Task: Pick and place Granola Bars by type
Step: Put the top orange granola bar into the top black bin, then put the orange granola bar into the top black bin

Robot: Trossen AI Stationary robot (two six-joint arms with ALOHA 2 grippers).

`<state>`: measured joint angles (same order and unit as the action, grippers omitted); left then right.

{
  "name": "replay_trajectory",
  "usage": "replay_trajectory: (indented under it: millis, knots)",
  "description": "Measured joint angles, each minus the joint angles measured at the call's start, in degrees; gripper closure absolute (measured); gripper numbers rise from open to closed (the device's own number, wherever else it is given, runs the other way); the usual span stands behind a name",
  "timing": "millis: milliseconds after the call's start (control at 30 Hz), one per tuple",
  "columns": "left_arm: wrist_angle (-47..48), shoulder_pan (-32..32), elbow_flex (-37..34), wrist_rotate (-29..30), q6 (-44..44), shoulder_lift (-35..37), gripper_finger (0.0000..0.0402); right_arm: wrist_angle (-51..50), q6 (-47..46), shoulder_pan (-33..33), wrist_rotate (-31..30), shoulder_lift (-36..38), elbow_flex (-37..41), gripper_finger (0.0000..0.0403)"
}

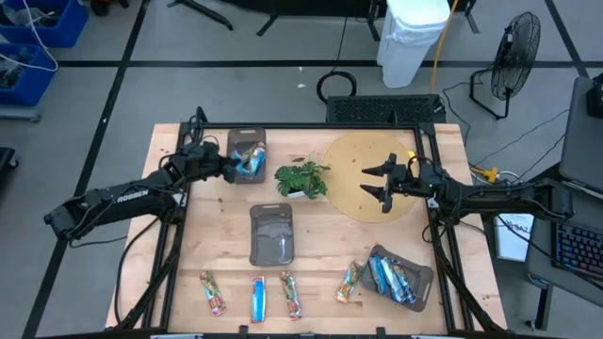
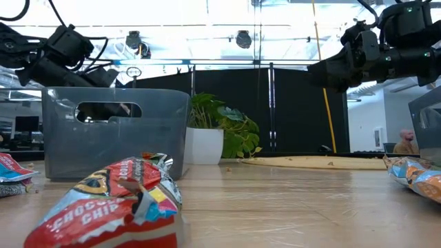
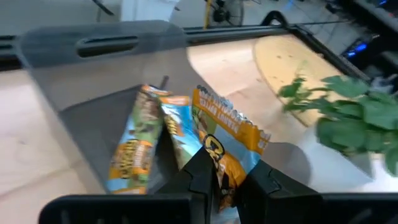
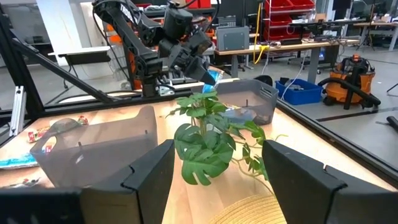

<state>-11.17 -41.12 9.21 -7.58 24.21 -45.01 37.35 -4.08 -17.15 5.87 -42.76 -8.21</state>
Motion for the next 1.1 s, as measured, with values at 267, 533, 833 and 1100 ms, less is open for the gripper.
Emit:
replay_trajectory:
  millis: [267,533,833,1100]
  knots:
    - [-2.65,0.02,0.10,-1.22,1.62,0.00,0.0317,0.09,-0.19,0.00,-0.07,0.00,0.00,0.0167]
    - [-2.46,0.02,1.46,-1.21,1.56,0.00,0.0204,0.11,-0.83,0.00,-0.09,0.00,0.00,0.0167]
    - [-2.06,0.02,7.25,-3.96,-2.10,0.00,0.0112,0.11,-0.99,-0.02,-0.10,0.00,0.00,0.0167]
    - [2.80,0.02,13.77,-5.55,-5.71,0.00,0.0095,0.11,-1.29,-0.02,-0.11,0.00,0.00,0.0167]
